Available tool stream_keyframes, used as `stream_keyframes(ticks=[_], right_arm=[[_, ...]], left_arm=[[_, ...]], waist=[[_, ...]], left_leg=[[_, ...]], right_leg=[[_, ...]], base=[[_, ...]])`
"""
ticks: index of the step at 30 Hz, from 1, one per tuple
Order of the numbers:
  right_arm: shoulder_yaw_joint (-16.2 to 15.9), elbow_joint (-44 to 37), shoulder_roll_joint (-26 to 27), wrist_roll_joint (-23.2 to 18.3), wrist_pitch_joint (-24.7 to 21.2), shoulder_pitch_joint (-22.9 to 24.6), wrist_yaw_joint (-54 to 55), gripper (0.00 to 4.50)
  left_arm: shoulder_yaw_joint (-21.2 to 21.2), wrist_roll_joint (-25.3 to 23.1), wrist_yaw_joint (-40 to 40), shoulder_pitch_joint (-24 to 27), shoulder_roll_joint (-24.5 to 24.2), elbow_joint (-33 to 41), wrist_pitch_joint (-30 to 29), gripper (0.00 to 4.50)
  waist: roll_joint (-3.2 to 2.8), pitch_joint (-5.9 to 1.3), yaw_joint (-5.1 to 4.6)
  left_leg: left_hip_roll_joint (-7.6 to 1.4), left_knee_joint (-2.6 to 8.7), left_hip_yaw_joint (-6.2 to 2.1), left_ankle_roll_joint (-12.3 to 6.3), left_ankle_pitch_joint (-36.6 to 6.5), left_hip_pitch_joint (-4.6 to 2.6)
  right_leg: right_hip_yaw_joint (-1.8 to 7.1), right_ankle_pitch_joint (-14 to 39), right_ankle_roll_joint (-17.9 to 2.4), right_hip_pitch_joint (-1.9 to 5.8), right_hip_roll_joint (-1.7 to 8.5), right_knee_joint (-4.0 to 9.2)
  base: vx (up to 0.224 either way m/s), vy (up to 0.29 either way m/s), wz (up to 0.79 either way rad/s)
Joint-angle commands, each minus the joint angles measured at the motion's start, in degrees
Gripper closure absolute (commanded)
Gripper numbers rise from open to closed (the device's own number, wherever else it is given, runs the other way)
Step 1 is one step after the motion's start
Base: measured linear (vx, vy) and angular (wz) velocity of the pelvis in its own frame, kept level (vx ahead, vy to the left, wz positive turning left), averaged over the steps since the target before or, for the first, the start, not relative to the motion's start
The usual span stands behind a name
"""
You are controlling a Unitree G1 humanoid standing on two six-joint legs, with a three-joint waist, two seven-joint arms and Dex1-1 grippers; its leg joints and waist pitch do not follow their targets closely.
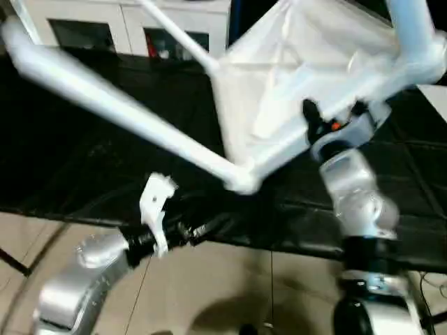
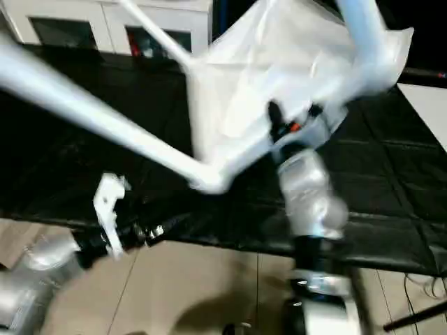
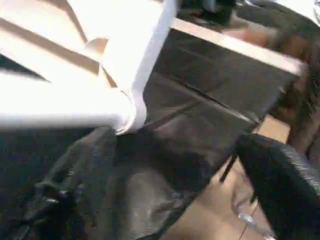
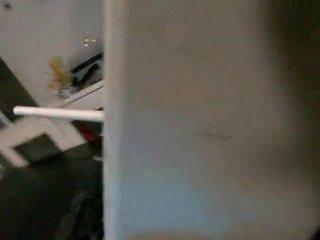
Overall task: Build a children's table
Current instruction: Flip table
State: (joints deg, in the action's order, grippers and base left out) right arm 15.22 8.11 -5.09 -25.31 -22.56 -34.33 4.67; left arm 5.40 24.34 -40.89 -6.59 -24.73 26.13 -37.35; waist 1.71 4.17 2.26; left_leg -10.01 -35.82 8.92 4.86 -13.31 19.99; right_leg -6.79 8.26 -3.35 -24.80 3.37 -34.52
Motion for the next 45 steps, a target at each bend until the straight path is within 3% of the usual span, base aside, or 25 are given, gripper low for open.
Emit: stream_keyframes(ticks=[1, 6, 7, 8, 9, 10, 11, 12, 13, 14, 15, 16, 18, 19, 20, 22, 23, 29, 30, 33, 34, 36, 40, 43, 45], right_arm=[[0.74, -2.11, -2.74, 4.57, -3.24, 0.1, 4.93, 2.49], [-0.88, -4.12, -4.92, 6.62, -7.98, 0.01, 7.33, 2.5], [-3.14, -5.52, -6.76, 8.4, -11.42, -0.28, 6.9, 2.5], [-3.29, -5.67, -6.88, 8.46, -11.74, -0.31, 6.79, 2.5], [-4.65, -7.15, -7.89, 8.59, -14.51, -0.65, 5.4, 2.5], [-4.65, -7.15, -7.89, 8.59, -14.51, -0.65, 5.4, 2.5], [-4.93, -7.6, -8.12, 8.29, -15.19, -0.77, 4.78, 2.5], [-5.62, -8.29, -8.6, 7.23, -18.73, -1.33, 4.2, 2.5], [-5.62, -8.29, -8.6, 7.23, -18.73, -1.33, 4.2, 2.16], [-5.62, -8.29, -8.6, 7.23, -18.73, -1.33, 4.2, 1.95], [-7.35, -8.39, -9.36, 6.81, -22.77, -2.12, 3.58, 1.82], [-8.09, -8.32, -9.3, 6.77, -23.79, -2.44, 3.47, 1.8], [-9.09, -7.95, -9.08, 7.04, -24.68, -2.9, 3.43, 1.7], [-9.28, -7.65, -8.75, 7.54, -25.23, -3.3, 3.42, 1.57], [-9.28, -7.65, -8.75, 7.54, -25.23, -3.3, 3.42, 1.37], [-9.52, -7.5, -8.38, 8.27, -25.34, -3.44, 3.32, 1.32], [-9.72, -7.4, -8.18, 8.76, -25.29, -3.4, 3.31, 1.28], [-12.14, -6.81, -8.6, 11.21, -25.72, -2.62, 3.15, 0.83], [-12.16, -6.78, -8.58, 11.23, -25.64, -2.6, 3.14, 0.55], [-13.04, -5.99, -7.81, 12.83, -22.5, -1.81, 2.97, 0.48], [-13.67, -5.48, -7.72, 13.29, -21.71, -1.51, 1.85, 0.32], [-13.88, -5.31, -7.71, 12.97, -21.33, -1.34, 0.69, 0.06], [-13.89, -4.39, -7.35, 13.26, -19.49, -0.62, -0.27, 0.06], [-13.76, -3.1, -7.03, 13.28, -16.54, -0.49, -1.33, 0.06], [-14.04, -2.12, -6.91, 13.53, -13.68, -0.12, -2.7, 0.06]], left_arm=[[-1.37, 1.11, -0.79, -3.15, -2.44, 2.59, -2.71, 0.11], [-2.65, 0.9, -2.04, -8.23, -6.36, 3.11, -3.65, 0.0], [-3.37, 1.95, -2.92, -12.06, -7.76, 4.19, -4.37, 0.0], [-3.43, 2.03, -3.01, -12.44, -7.88, 4.27, -4.41, 0.0], [-3.96, 2.21, -3.64, -16.35, -8.94, 4.71, -4.46, 0.0], [-3.96, 2.21, -3.64, -16.35, -8.94, 4.71, -4.46, 0.0], [-4.06, 1.99, -3.69, -17.68, -9.21, 4.67, -4.36, 0.0], [-3.09, -0.72, -4.71, -21.76, -11.75, 4.1, -2.16, 0.0], [-3.09, -0.72, -4.71, -21.76, -11.75, 4.1, -2.16, 0.0], [-3.09, -0.72, -4.71, -21.76, -11.75, 4.1, -2.16, 0.0], [-1.11, -4.97, -5.88, -26.12, -14.19, 2.73, 1.49, 0.0], [-0.5, -6.35, -6.11, -28.34, -14.39, 1.91, 3.16, 0.0], [0.29, -7.91, -5.99, -31.65, -14.03, 0.83, 5.37, 0.0], [1.38, -9.33, -6.1, -33.97, -14.12, -0.01, 6.94, 0.0], [1.38, -9.33, -6.1, -33.97, -14.12, -0.01, 6.94, 0.0], [2.05, -10.42, -6.21, -35.63, -14.12, -0.89, 8.65, 0.0], [2.43, -11.31, -6.1, -36.47, -14.16, -1.52, 9.88, 0.0], [2.08, -11.44, -6.52, -41.07, -11.95, -5.07, 15.58, 0.0], [2.07, -11.42, -6.56, -41.12, -11.95, -5.1, 15.58, 0.0], [2.77, -13.63, -6.93, -42.56, -12.8, -7.25, 17.74, 0.0], [3.82, -17.82, -5.01, -43.71, -13.41, -10.15, 20.73, 0.0], [4.39, -20.47, -3.48, -44.39, -13.71, -11.86, 22.37, 0.0], [5.12, -30.32, 5.89, -48.2, -14.22, -21.99, 26.79, 0.0], [5.63, -33.05, 8.77, -49.58, -14.35, -25.45, 28.47, 0.0], [6.0, -34.77, 10.26, -50.73, -14.21, -28.52, 30.47, 0.0]], waist=[[0.22, -4.16, -0.54], [0.39, -4.15, -1.01], [0.31, -4.14, -1.22], [0.17, -4.34, -1.2], [0.2, -4.24, -1.32], [0.13, -4.27, -1.25], [0.51, -3.94, -1.79], [0.56, -3.94, -1.9], [0.34, -4.21, -1.88], [0.42, -4.19, -2.64], [0.67, -3.98, -2.9], [0.32, -4.32, -2.91], [0.41, -4.29, -3.54], [0.85, -4.32, -3.94], [0.84, -4.45, -4.0], [0.6, -4.36, -4.02], [0.74, -4.45, -4.06], [0.63, -4.55, -3.76], [0.69, -4.55, -3.71], [0.56, -4.57, -3.72], [0.6, -4.55, -3.76], [0.51, -4.51, -3.79], [0.36, -4.65, -3.66], [0.39, -4.65, -3.64], [0.02, -4.73, -3.48]], left_leg=[[-1.33, 3.8, 0.49, -1.92, -4.38, -0.34], [-0.88, 3.58, 0.2, -1.2, -6.77, 0.17], [-0.89, 3.53, 0.11, -1.1, -7.48, 0.12], [-0.95, 3.45, 0.01, -1.06, -7.77, -0.29], [-1.03, 3.49, -0.03, -0.96, -8.0, -0.27], [-1.22, 3.56, -0.28, -0.8, -8.22, -0.31], [-1.33, 3.61, -0.42, -0.6, -9.39, 0.2], [-1.2, 3.48, -0.41, -0.44, -9.85, 0.17], [-0.96, 3.19, -0.48, -0.39, -10.54, -0.5], [-1.11, 3.47, -0.69, -0.27, -9.81, 0.44], [-1.25, 3.6, -0.88, -0.21, -10.43, 0.8], [-1.1, 3.11, -0.91, 0.13, -11.52, -0.09], [-1.23, 3.47, -1.16, 0.36, -11.3, 0.4], [-1.43, 3.4, -1.32, 0.69, -11.99, 0.65], [-1.25, 3.09, -1.2, 0.86, -12.34, 0.26], [-1.37, 3.27, -1.33, 1.15, -11.87, 0.64], [-1.37, 3.13, -1.17, 1.16, -12.07, 0.25], [-1.62, 3.36, -1.17, 1.46, -10.63, 0.55], [-1.61, 3.33, -1.18, 1.46, -10.62, 0.52], [-1.7, 3.41, -1.2, 1.57, -10.36, 0.67], [-1.64, 3.39, -1.16, 1.57, -10.29, 0.63], [-1.58, 3.41, -1.17, 1.39, -10.77, 0.62], [-1.81, 3.44, -1.34, 1.6, -11.09, 0.36], [-1.85, 3.56, -1.47, 1.39, -11.14, 0.53], [-2.08, 3.6, -1.49, 1.43, -10.5, 0.36]], right_leg=[[3.59, 27.54, 2.64, 3.73, 3.27, 5.37], [2.67, 31.76, 6.61, 3.86, 3.08, 6.25], [2.38, 32.7, 7.16, 3.84, 3.05, 6.57], [2.31, 32.69, 7.15, 3.7, 3.0, 6.69], [2.35, 32.16, 6.87, 3.66, 3.0, 6.58], [2.4, 31.09, 6.3, 3.71, 3.06, 6.32], [2.05, 31.91, 6.09, 3.96, 3.17, 6.42], [1.88, 33.08, 6.51, 4.07, 3.29, 6.7], [2.09, 34.17, 6.96, 3.62, 3.36, 6.85], [2.02, 32.26, 6.4, 4.3, 3.49, 6.45], [1.65, 33.2, 7.0, 4.45, 3.35, 6.67], [1.7, 34.64, 7.77, 3.92, 3.48, 6.95], [1.65, 32.72, 6.65, 4.4, 3.59, 6.91], [1.38, 33.27, 6.82, 4.5, 3.75, 7.0], [1.49, 34.41, 6.75, 4.16, 4.02, 7.21], [1.52, 33.91, 6.02, 4.4, 4.18, 6.91], [1.66, 33.76, 5.79, 3.99, 4.14, 7.05], [2.08, 30.56, 3.97, 4.4, 4.33, 6.37], [2.05, 30.57, 3.9, 4.42, 4.34, 6.33], [2.19, 29.94, 3.46, 4.48, 4.46, 6.22], [2.23, 29.87, 3.35, 4.37, 4.39, 6.2], [2.19, 30.2, 3.74, 4.36, 4.16, 6.31], [2.22, 29.66, 3.38, 4.44, 4.35, 6.22], [2.22, 29.04, 2.87, 4.57, 4.5, 6.15], [2.48, 27.43, 1.49, 4.49, 4.76, 5.96]], base=[[0.0, 0.0, 0.0], [0.0, 0.0, 0.0], [0.0, 0.0, 0.0], [0.0, 0.0, 0.0], [0.0, 0.0, 0.0], [0.0, 0.0, 0.0], [0.0, 0.0, 0.0], [0.0, 0.0, 0.0], [0.0, 0.0, 0.0], [0.0, 0.0, 0.0], [0.0, 0.0, 0.0], [0.0, 0.0, 0.0], [0.0, 0.0, 0.0], [0.0, 0.0, 0.0], [0.0, 0.0, 0.0], [0.0, 0.0, 0.0], [0.0, 0.0, 0.0], [0.0, 0.0, 0.0], [0.0, 0.0, 0.0], [0.0, 0.0, 0.0], [0.0, 0.0, 0.0], [0.0, 0.0, 0.0], [0.0, 0.0, 0.0], [0.0, 0.0, 0.0], [0.0, 0.0, 0.0]])
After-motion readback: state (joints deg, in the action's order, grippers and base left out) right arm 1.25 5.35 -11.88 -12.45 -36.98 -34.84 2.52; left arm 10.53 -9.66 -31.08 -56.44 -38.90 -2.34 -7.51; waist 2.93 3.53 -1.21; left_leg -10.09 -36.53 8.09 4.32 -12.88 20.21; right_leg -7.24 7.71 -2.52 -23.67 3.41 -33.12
